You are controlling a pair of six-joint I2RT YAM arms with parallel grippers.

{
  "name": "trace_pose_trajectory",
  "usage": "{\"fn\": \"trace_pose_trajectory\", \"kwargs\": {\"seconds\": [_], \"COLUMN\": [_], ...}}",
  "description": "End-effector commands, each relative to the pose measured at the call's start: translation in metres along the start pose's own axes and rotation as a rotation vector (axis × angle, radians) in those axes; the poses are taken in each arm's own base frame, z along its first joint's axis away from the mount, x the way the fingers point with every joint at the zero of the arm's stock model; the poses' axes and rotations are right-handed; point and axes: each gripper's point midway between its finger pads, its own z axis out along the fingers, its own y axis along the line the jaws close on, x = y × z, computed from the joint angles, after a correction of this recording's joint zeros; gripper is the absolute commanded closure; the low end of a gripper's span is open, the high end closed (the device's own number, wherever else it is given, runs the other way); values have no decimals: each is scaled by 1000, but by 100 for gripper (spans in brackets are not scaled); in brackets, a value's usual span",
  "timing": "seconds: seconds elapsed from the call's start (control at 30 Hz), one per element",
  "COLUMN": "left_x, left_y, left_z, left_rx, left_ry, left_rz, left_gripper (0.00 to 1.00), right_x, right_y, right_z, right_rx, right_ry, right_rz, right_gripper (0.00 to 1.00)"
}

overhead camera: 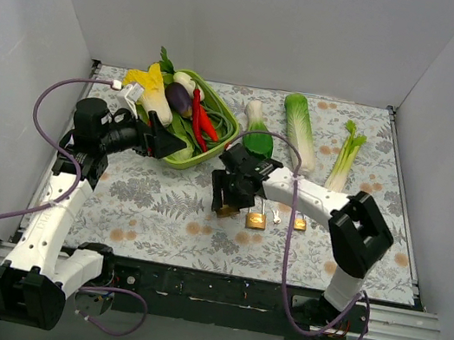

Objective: Lock with the key
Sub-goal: Place the lock at the center of the board.

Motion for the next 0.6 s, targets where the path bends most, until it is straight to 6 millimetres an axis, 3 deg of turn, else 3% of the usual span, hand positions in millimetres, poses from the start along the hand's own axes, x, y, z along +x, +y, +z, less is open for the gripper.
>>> {"fn": "trace_pose_trajectory", "kwargs": {"seconds": [0.0, 0.47, 0.57], "left_x": [-4, 9, 7], "left_y": [1, -2, -2], "left_z": [-6, -11, -11], "left_rx": [-37, -19, -22], "left_ry": [-14, 16, 11], "left_rz": [7, 10, 18], "left_gripper": [2, 2, 2], "right_x": [-38, -25, -18], "right_y": [25, 26, 19], "right_z": [-1, 41, 46], "right_rx": [-18, 42, 98], "right_ry": [-74, -13, -10], "right_rz": [126, 215, 235], "right_gripper": [99, 99, 83]}}
